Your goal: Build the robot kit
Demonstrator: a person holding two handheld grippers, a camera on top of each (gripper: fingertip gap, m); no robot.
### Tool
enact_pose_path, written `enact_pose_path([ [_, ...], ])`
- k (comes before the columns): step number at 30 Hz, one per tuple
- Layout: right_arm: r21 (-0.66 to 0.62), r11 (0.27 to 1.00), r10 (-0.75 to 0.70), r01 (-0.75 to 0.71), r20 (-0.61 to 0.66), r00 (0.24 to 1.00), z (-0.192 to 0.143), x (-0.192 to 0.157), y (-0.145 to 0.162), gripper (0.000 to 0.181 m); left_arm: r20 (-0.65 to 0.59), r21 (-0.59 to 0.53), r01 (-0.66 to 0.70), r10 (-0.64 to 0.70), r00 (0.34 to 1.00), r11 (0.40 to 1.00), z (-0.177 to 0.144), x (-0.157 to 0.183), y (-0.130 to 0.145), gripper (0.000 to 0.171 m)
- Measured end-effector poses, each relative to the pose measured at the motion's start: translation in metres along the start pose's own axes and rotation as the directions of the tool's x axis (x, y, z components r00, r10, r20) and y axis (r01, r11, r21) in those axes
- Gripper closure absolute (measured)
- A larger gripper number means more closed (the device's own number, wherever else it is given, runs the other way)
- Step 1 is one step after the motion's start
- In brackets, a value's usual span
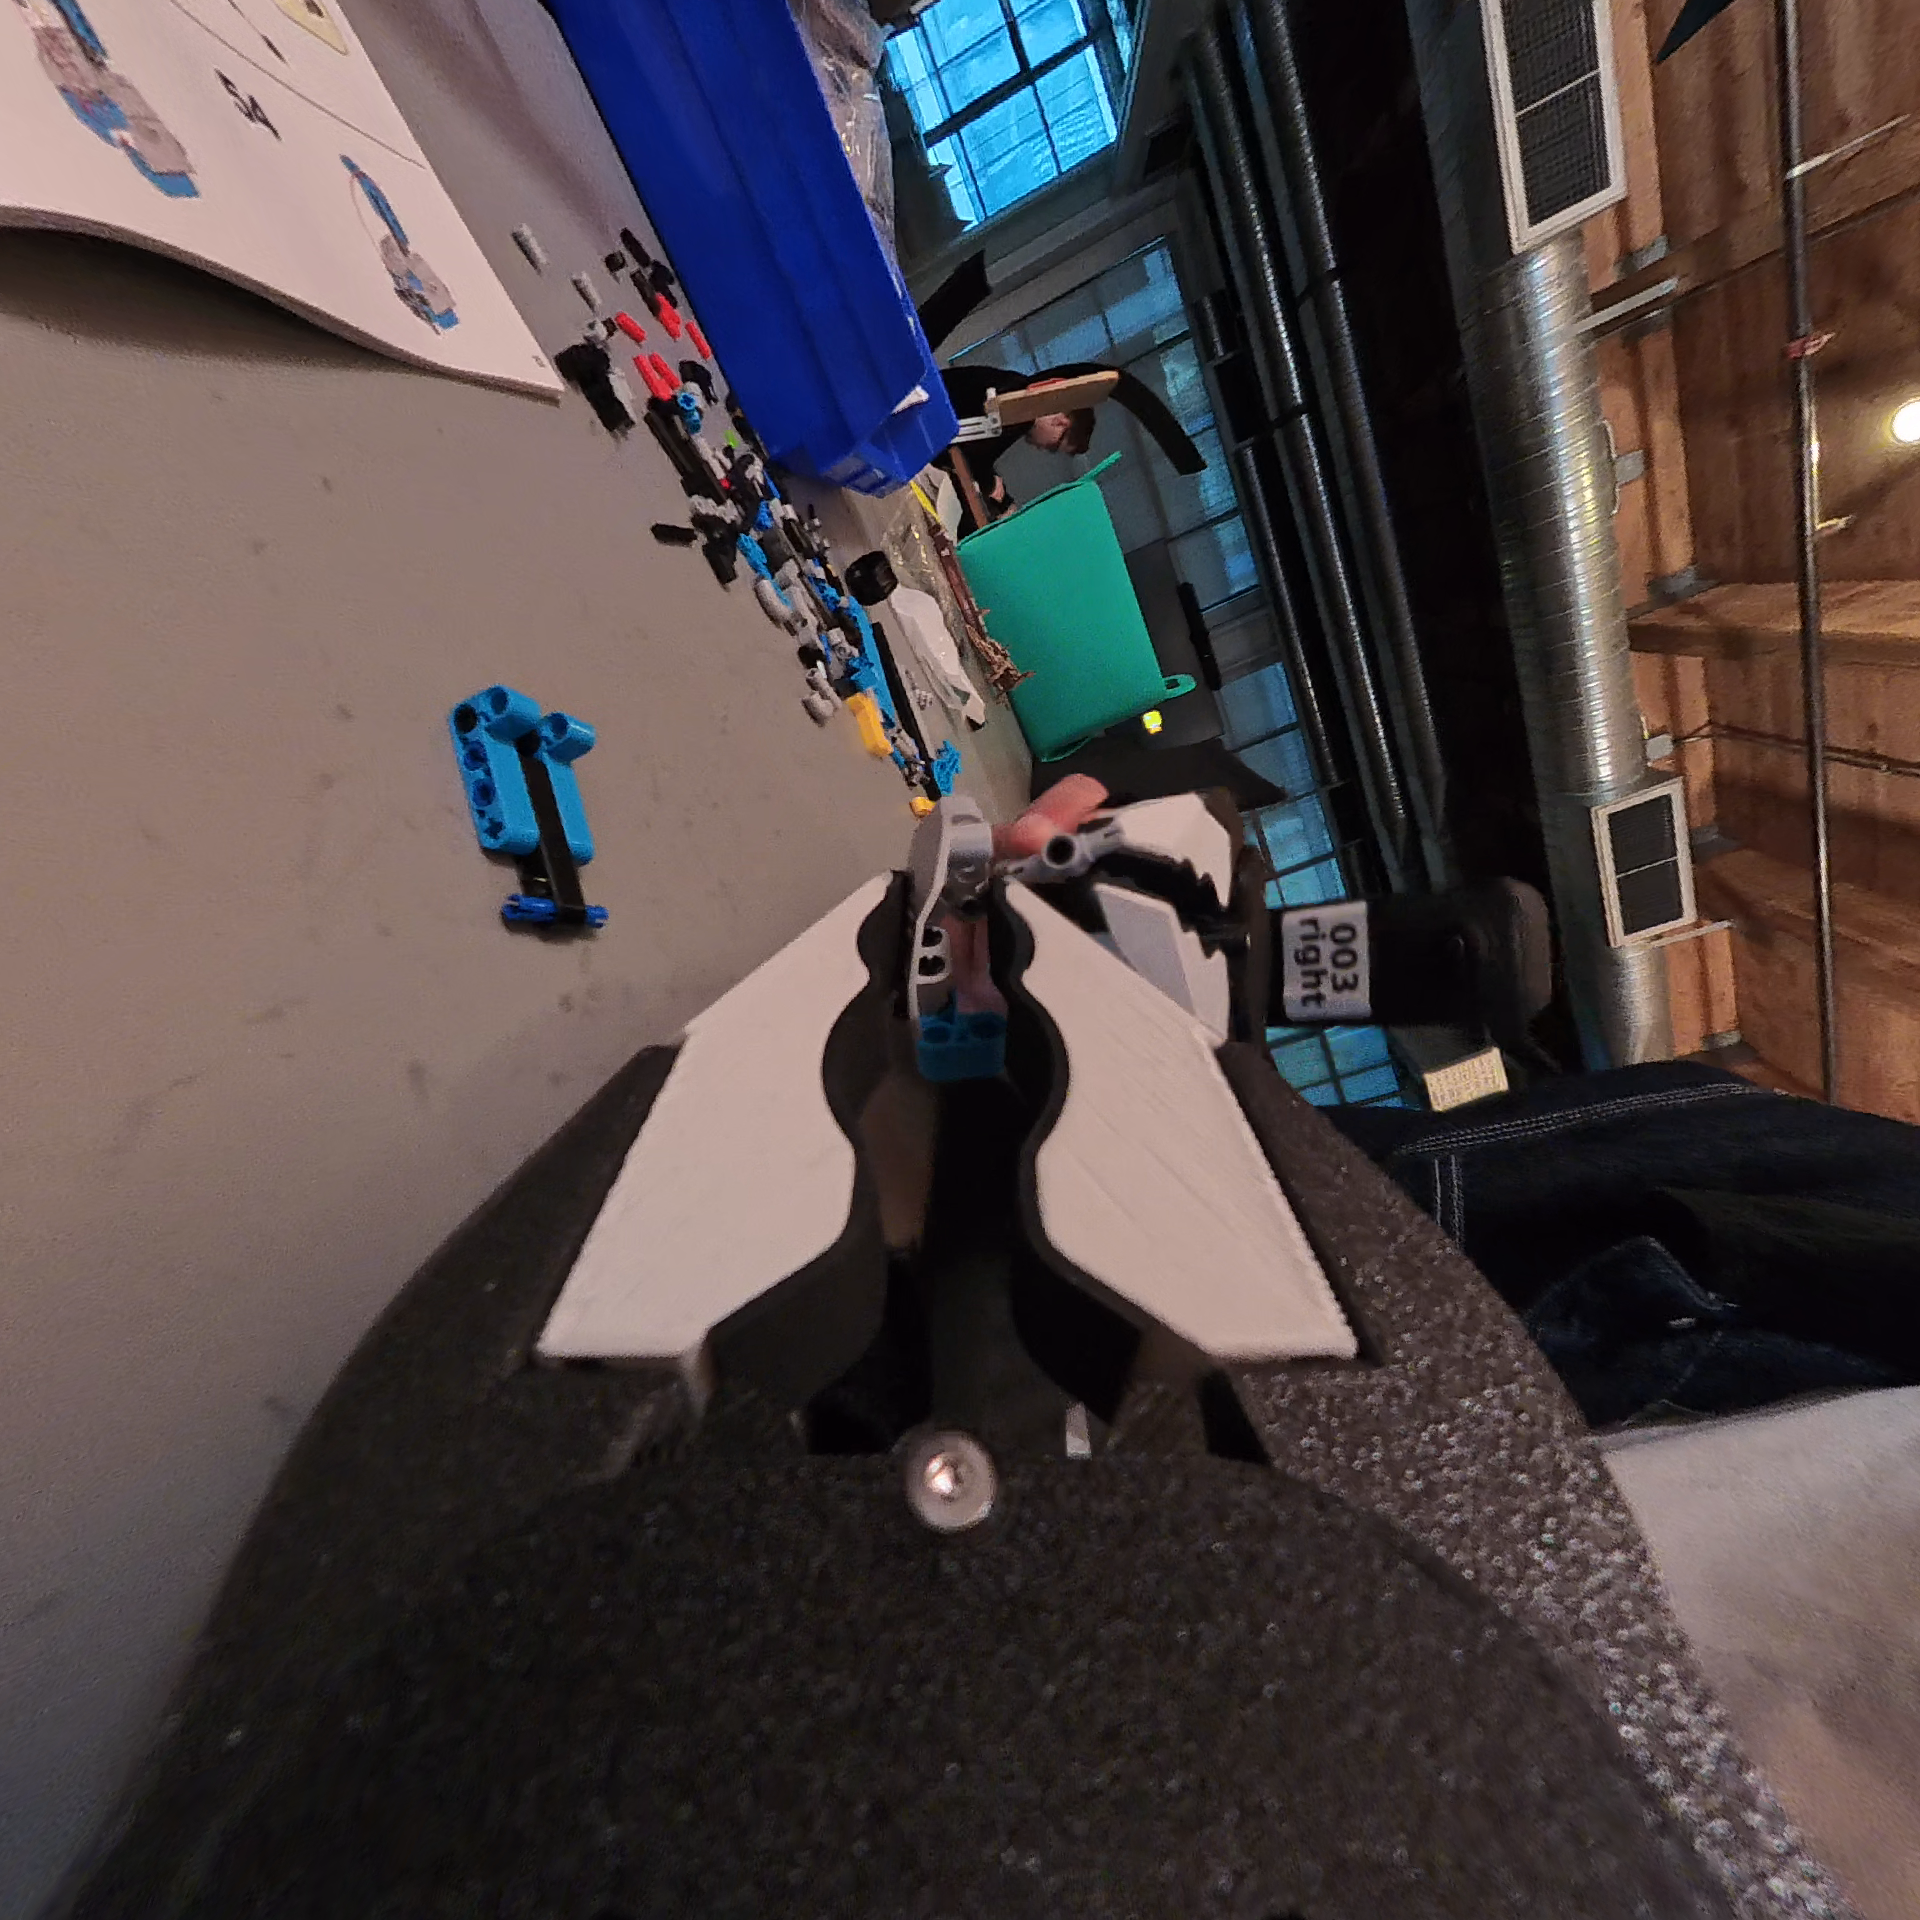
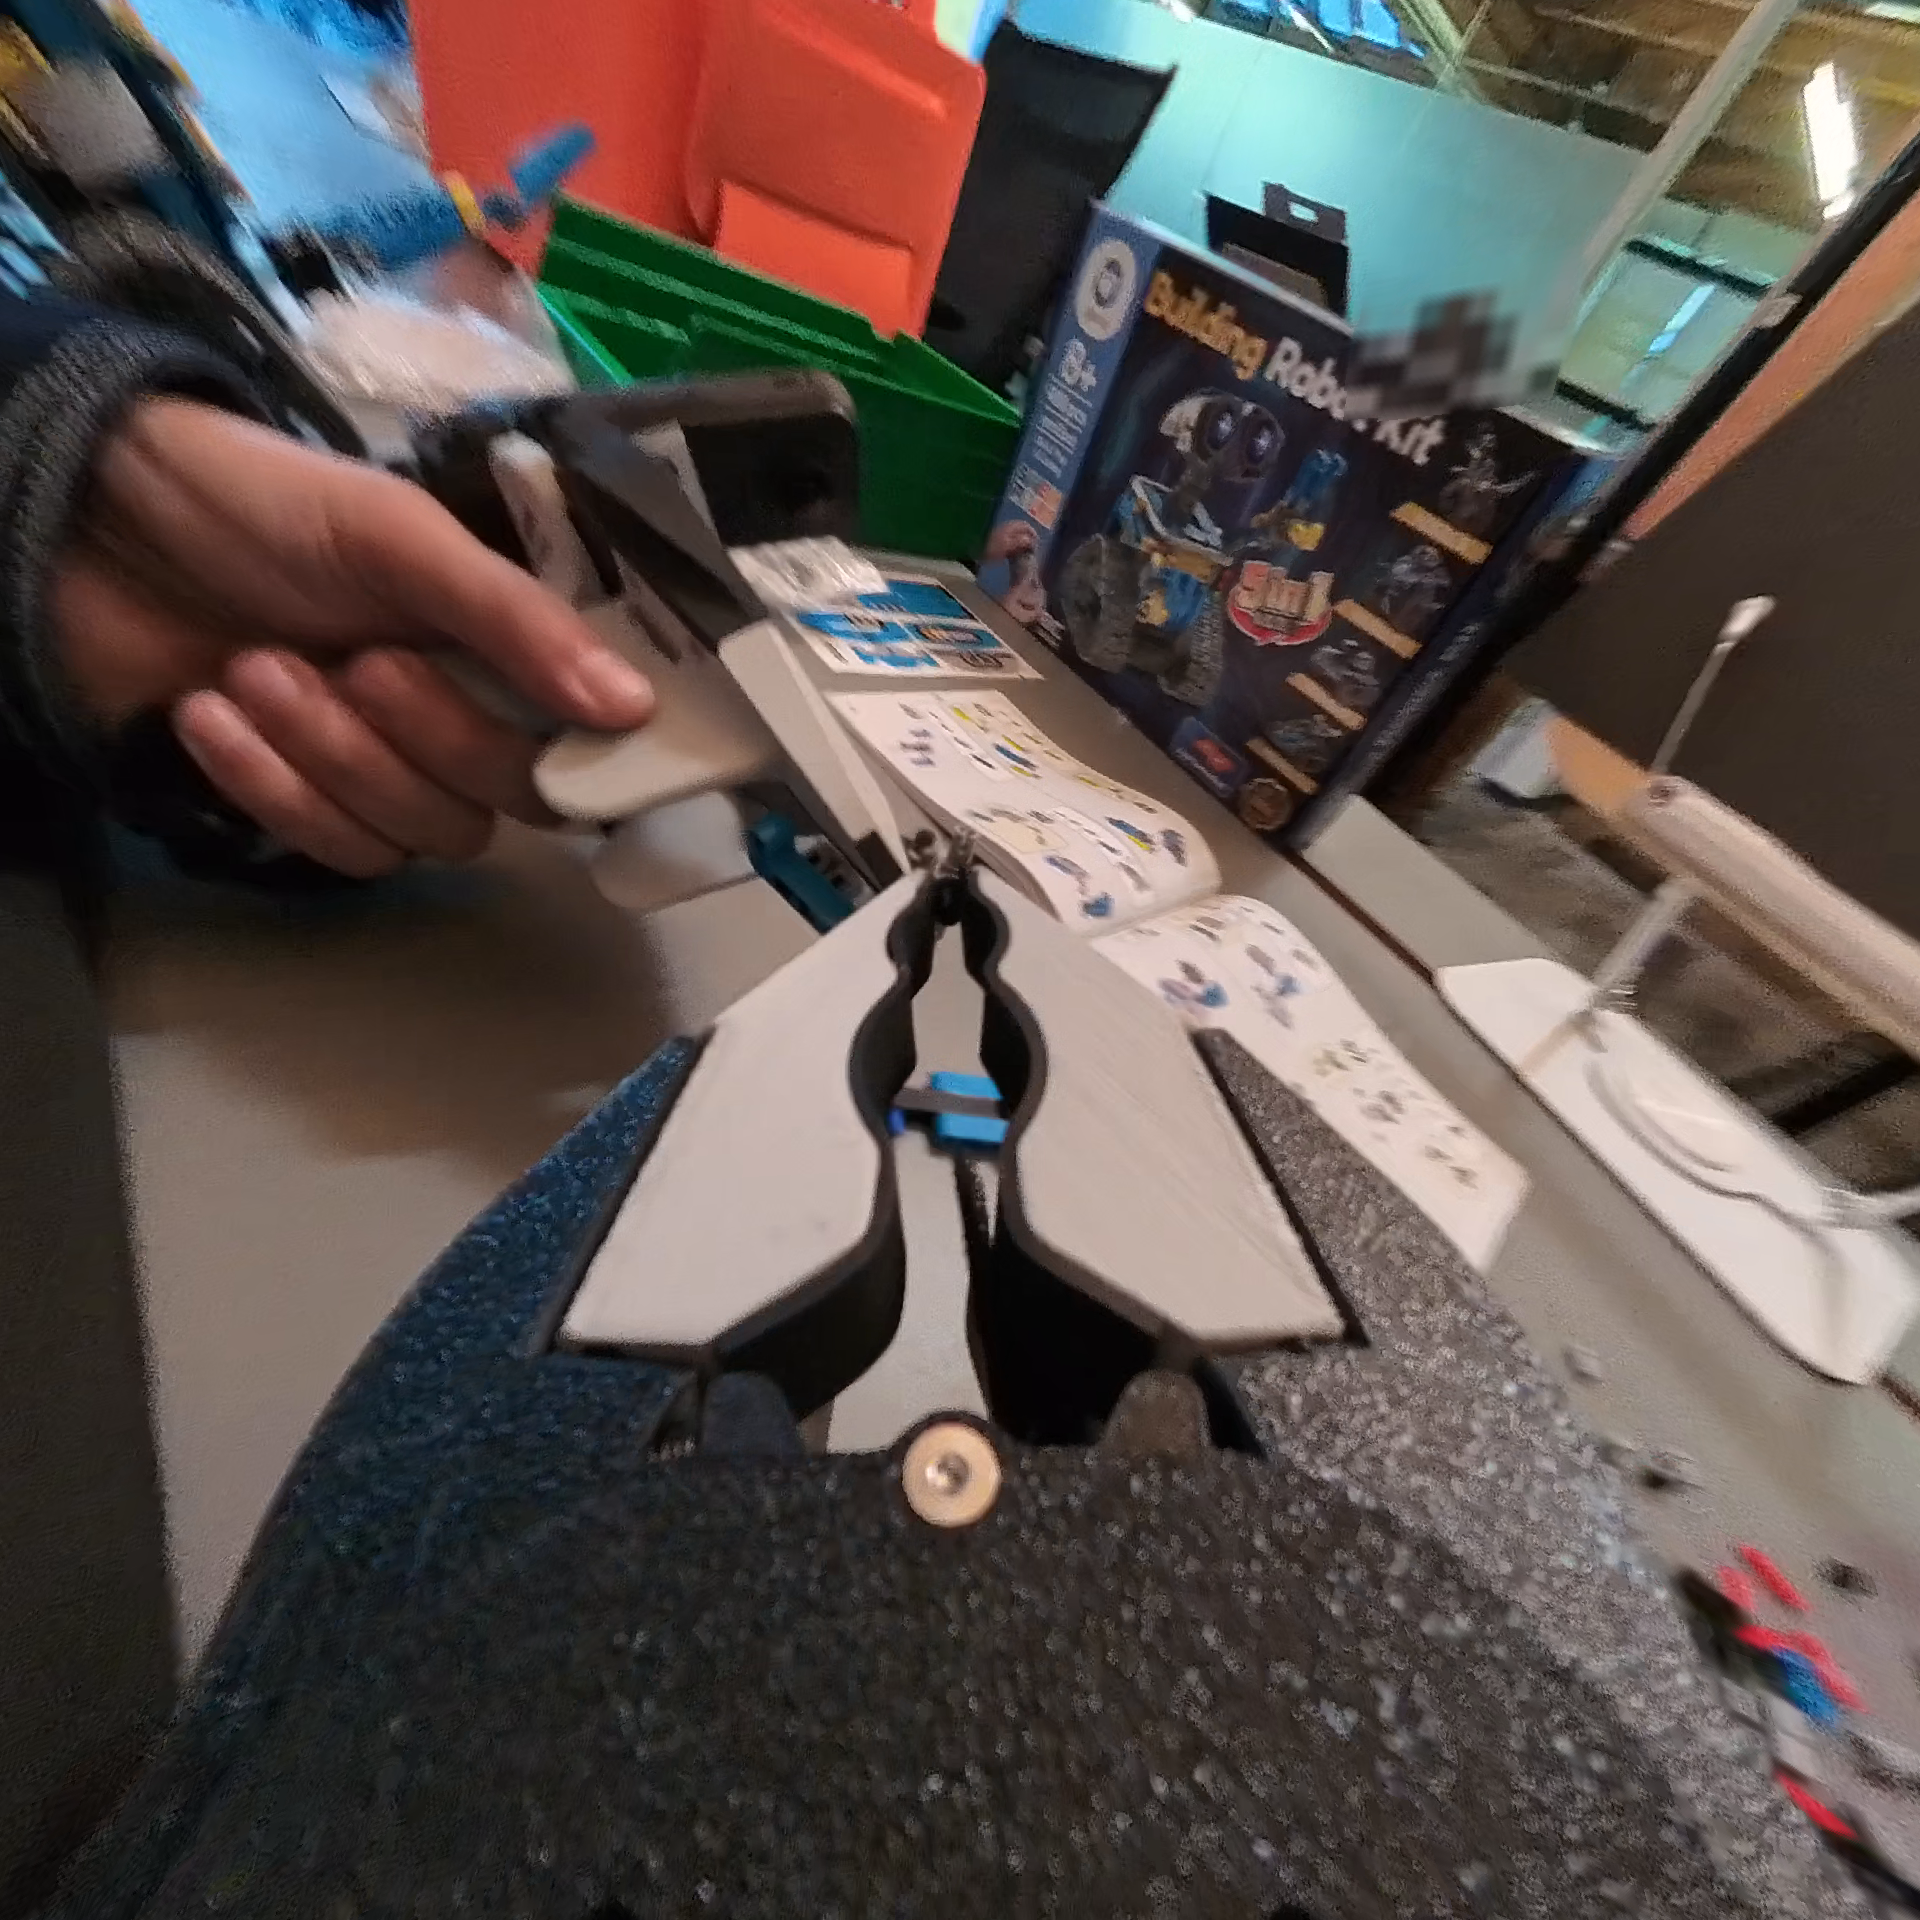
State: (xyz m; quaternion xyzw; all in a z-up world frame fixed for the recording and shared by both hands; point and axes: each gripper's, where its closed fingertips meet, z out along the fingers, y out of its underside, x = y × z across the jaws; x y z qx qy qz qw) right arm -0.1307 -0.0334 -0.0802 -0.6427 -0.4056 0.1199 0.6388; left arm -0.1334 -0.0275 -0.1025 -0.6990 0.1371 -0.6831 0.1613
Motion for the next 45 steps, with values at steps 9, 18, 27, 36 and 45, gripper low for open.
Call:
enact_pose_path([
  [9, 0.032, 0.993, 0.109, -0.112, 0.082, 0.991, 0.003, 0.000, 0.002, 0.177, -0.034, -0.031, 0.037, -0.038, 0.999, 0.999, 0.004, 0.003, 0.006, 0.158],
  [18, 0.020, 0.989, 0.143, -0.145, 0.094, 0.985, 0.001, -0.001, 0.004, 0.178, -0.023, -0.004, 0.034, -0.034, 0.999, 0.999, -0.001, 0.001, 0.001, 0.158],
  [27, -0.021, 0.981, 0.195, -0.194, 0.108, 0.975, 0.002, -0.002, 0.011, 0.178, 0.044, 0.003, -0.028, 0.028, 0.999, 1.000, -0.002, -0.004, -0.002, 0.158],
  [36, -0.103, 0.969, 0.237, -0.225, 0.125, 0.963, 0.007, -0.007, 0.025, 0.175, 0.113, -0.007, -0.086, 0.086, 0.990, 0.996, -0.004, -0.011, -0.002, 0.158],
  [45, -0.164, 0.963, 0.240, -0.215, 0.152, 0.959, 0.010, -0.013, 0.033, 0.174, 0.153, -0.035, -0.127, 0.131, 0.980, 0.991, -0.002, -0.013, 0.001, 0.157],
])
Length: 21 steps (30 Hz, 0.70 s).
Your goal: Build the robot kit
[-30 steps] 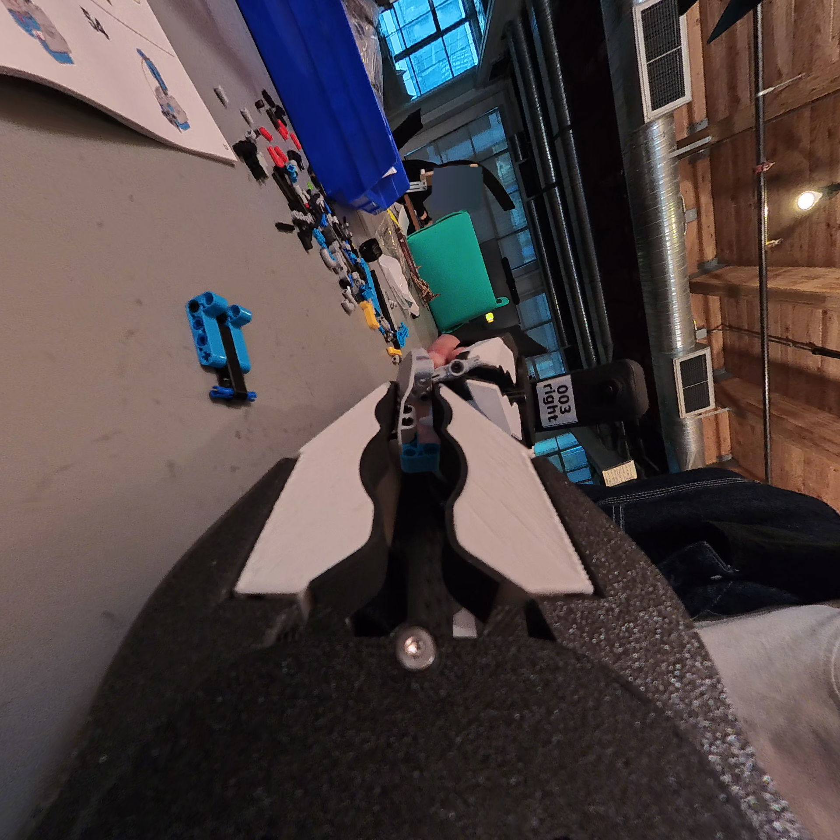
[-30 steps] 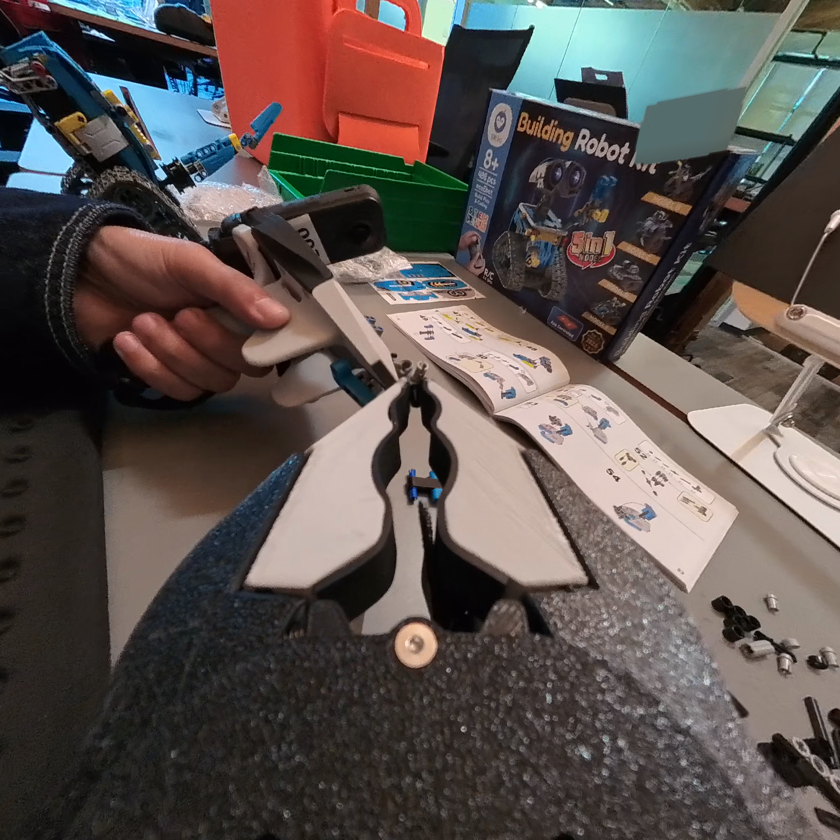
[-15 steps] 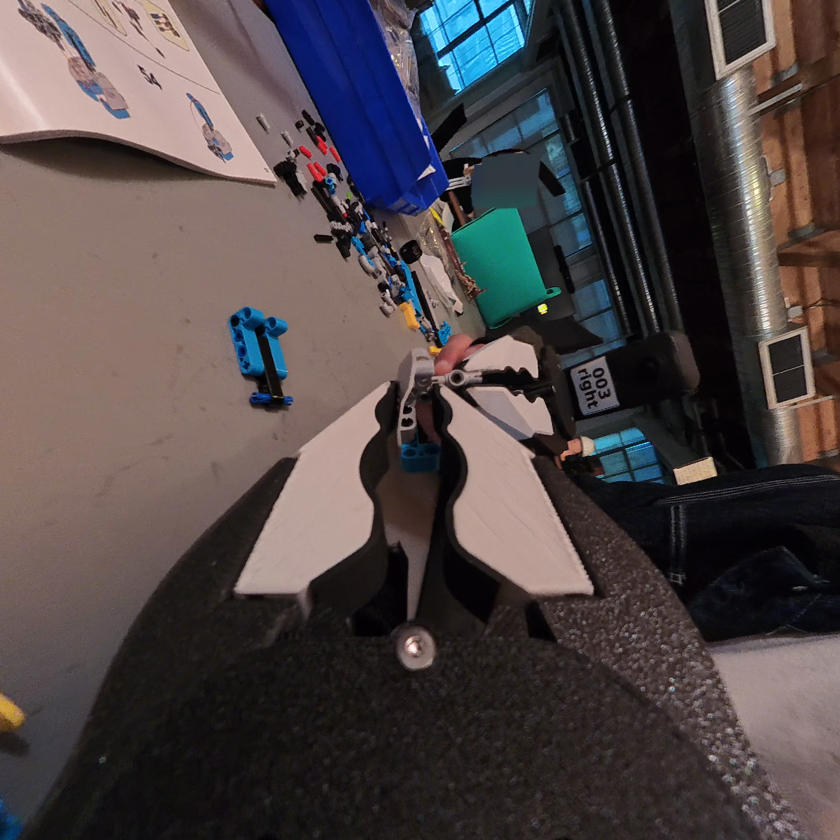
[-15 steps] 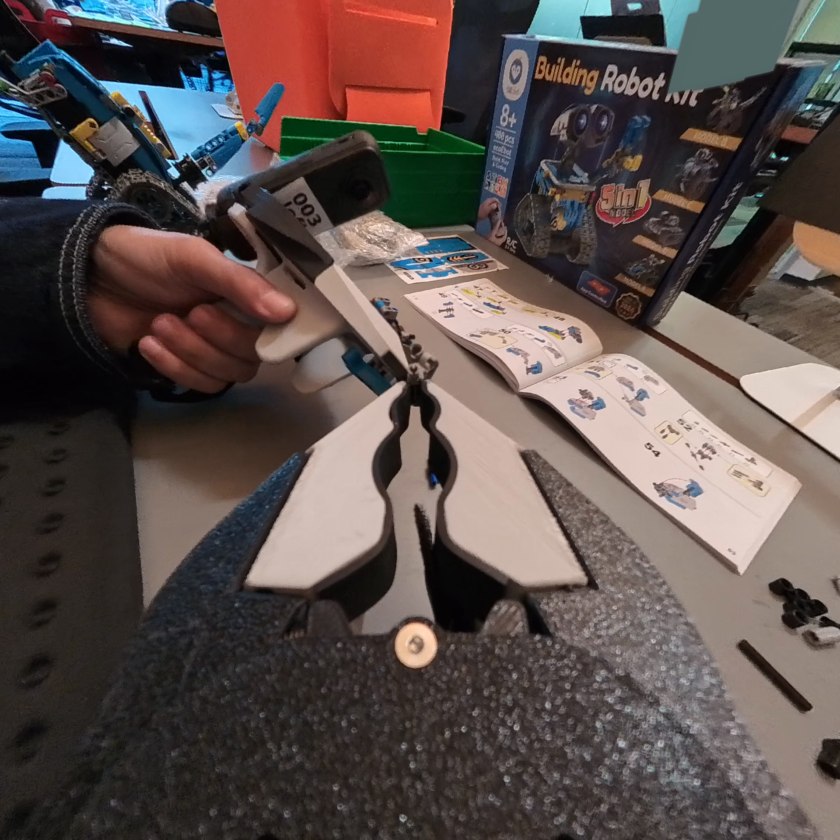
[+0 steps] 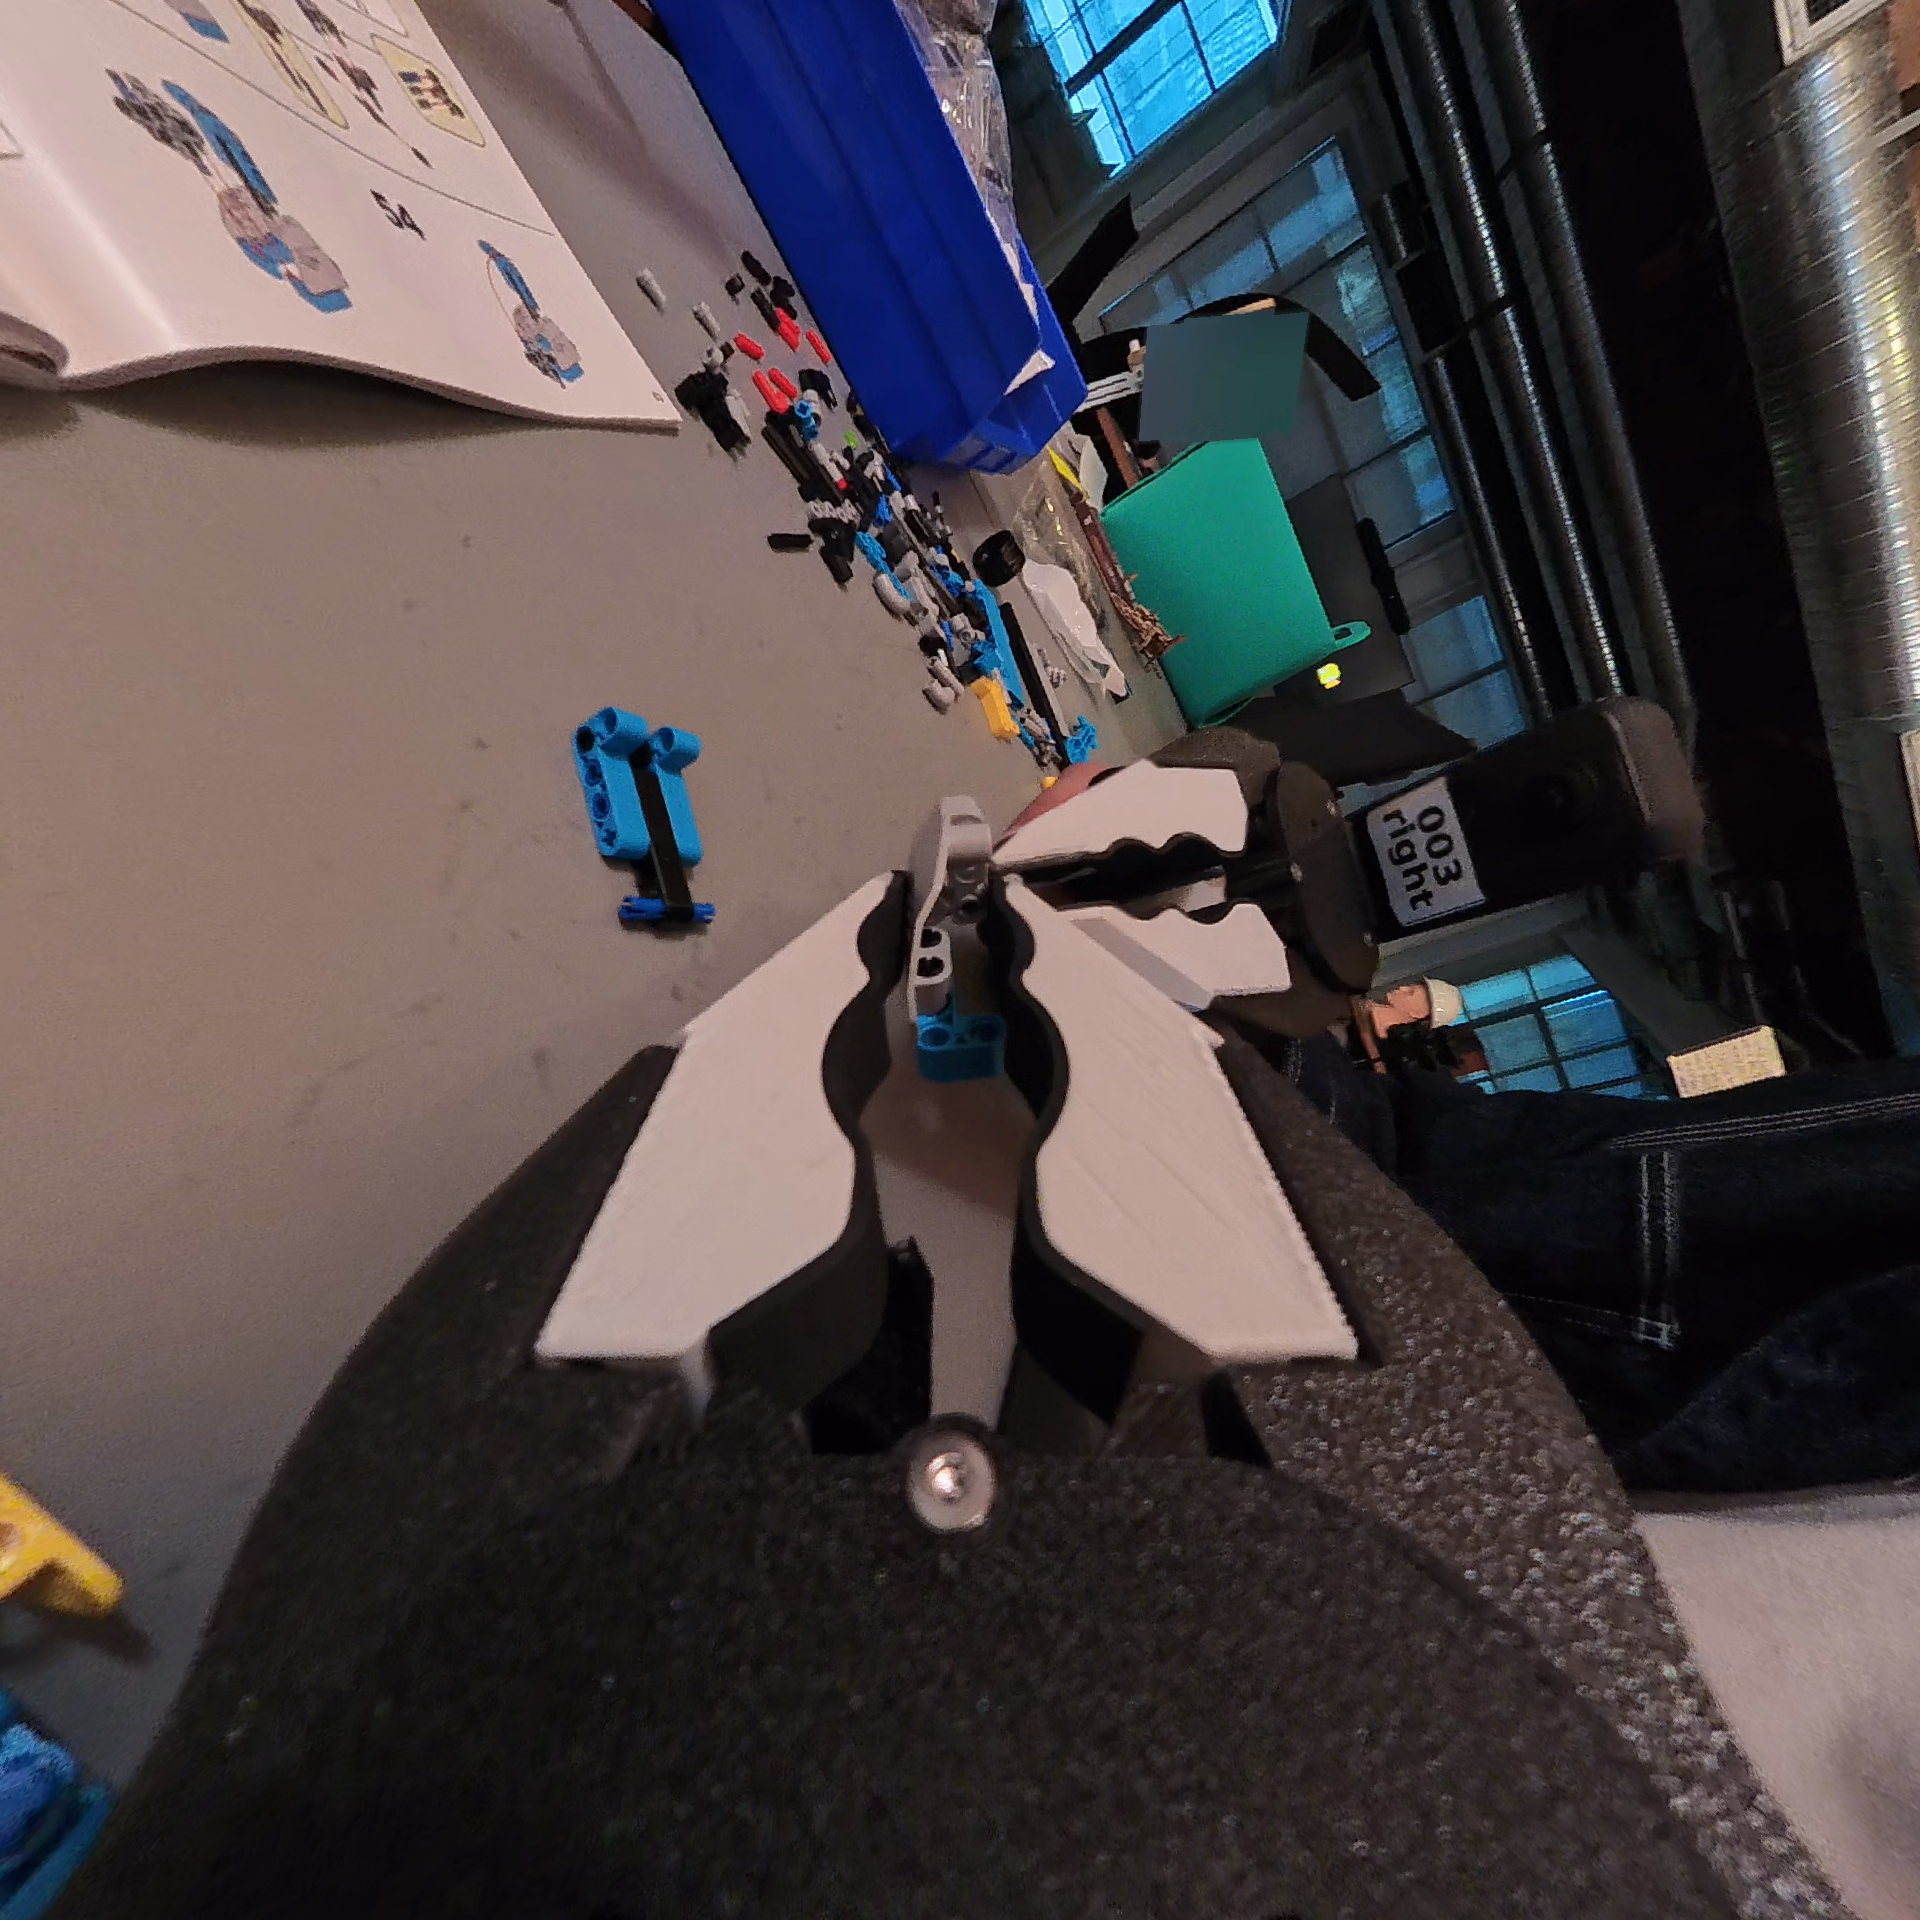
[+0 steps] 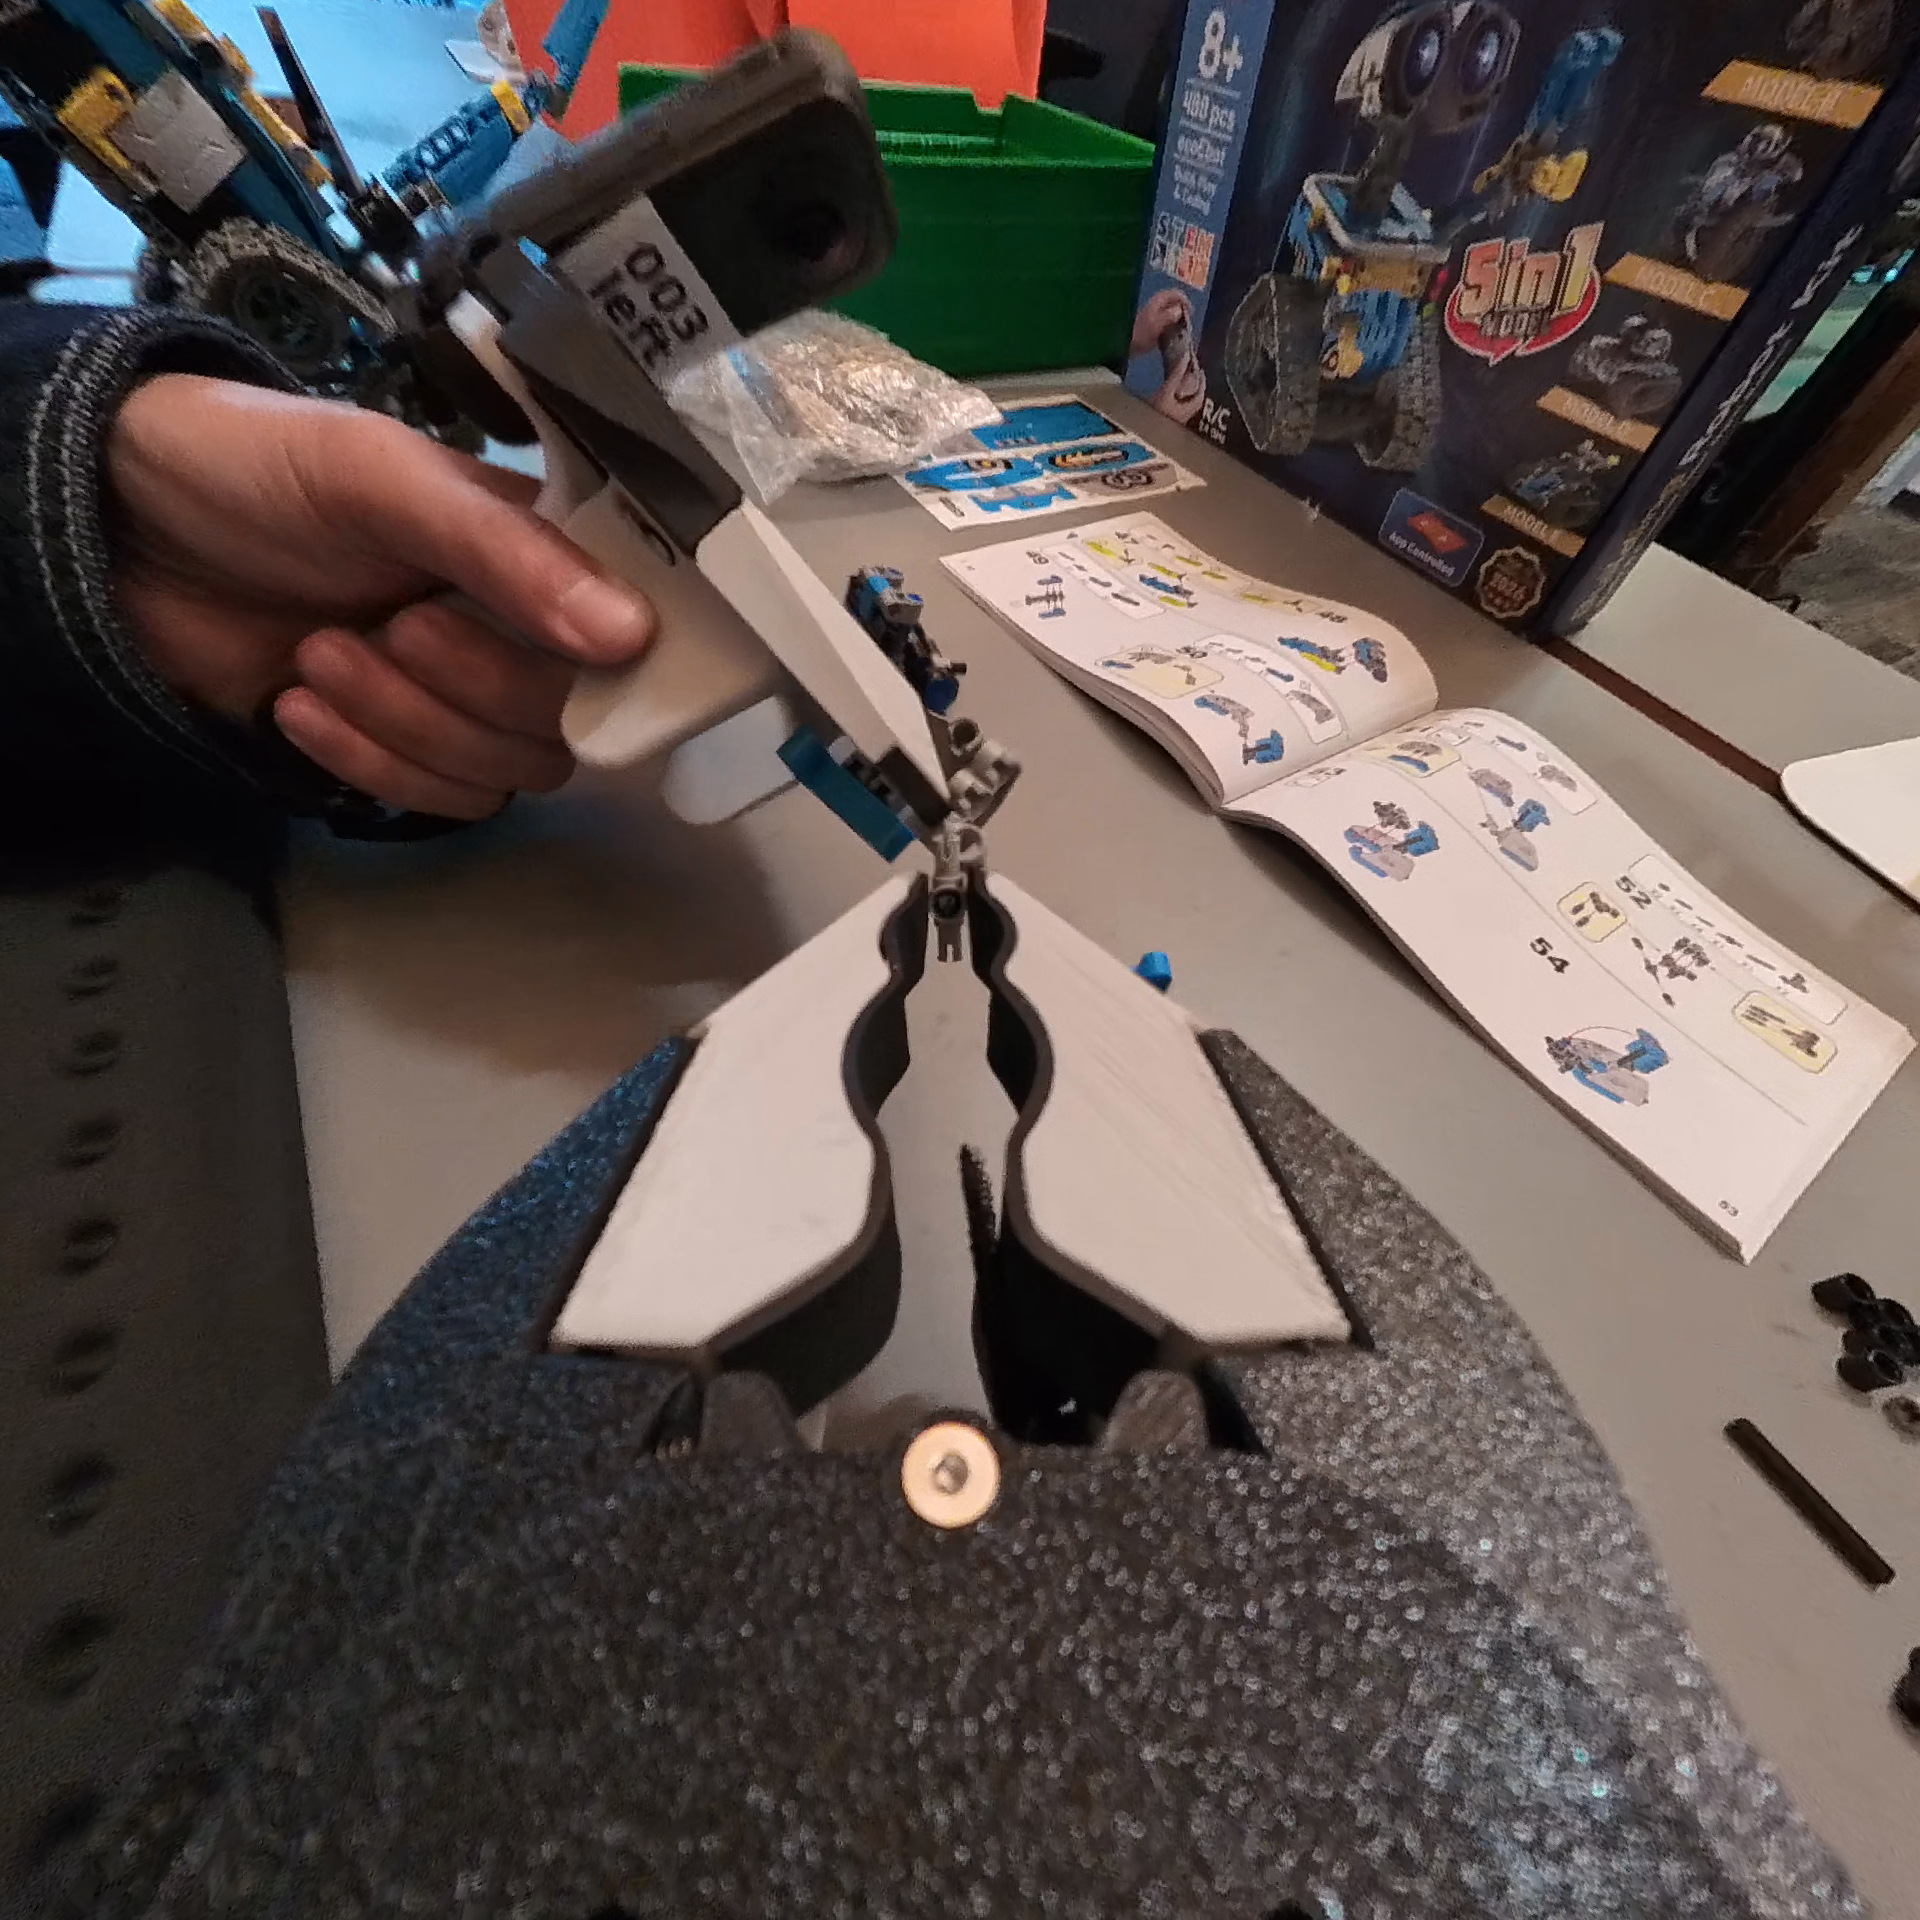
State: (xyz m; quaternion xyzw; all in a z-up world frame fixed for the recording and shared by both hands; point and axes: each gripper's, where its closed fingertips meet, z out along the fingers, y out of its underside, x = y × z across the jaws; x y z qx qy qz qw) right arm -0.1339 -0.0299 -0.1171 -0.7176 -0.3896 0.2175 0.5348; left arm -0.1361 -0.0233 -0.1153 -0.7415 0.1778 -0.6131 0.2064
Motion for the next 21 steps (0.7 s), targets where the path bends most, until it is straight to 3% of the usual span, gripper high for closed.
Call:
enact_pose_path([
  [3, -0.052, 0.998, -0.038, 0.036, -0.032, 0.999, 0.001, 0.004, 0.006, 0.175, 0.072, 0.015, -0.092, 0.090, 0.993, 0.996, -0.003, -0.002, -0.005, 0.157],
  [6, -0.171, 0.979, -0.120, 0.107, -0.065, 0.991, 0.005, 0.007, 0.023, 0.174, 0.129, -0.031, -0.265, 0.267, 0.955, 0.964, 0.001, 0.005, -0.002, 0.157],
  [9, -0.185, 0.973, -0.152, 0.141, -0.050, 0.987, 0.007, 0.000, 0.023, 0.175, 0.210, -0.109, -0.362, 0.377, 0.902, 0.926, 0.006, -0.002, 0.006, 0.157],
  [18, -0.150, 0.980, -0.145, 0.133, -0.073, 0.987, 0.004, 0.001, 0.016, 0.175, 0.285, -0.162, -0.423, 0.453, 0.845, 0.891, 0.006, -0.012, 0.008, 0.157],
  [21, -0.142, 0.983, -0.128, 0.115, -0.090, 0.988, 0.004, 0.003, 0.014, 0.176, 0.328, -0.216, -0.460, 0.507, 0.797, 0.862, 0.007, -0.018, 0.012, 0.157],
])
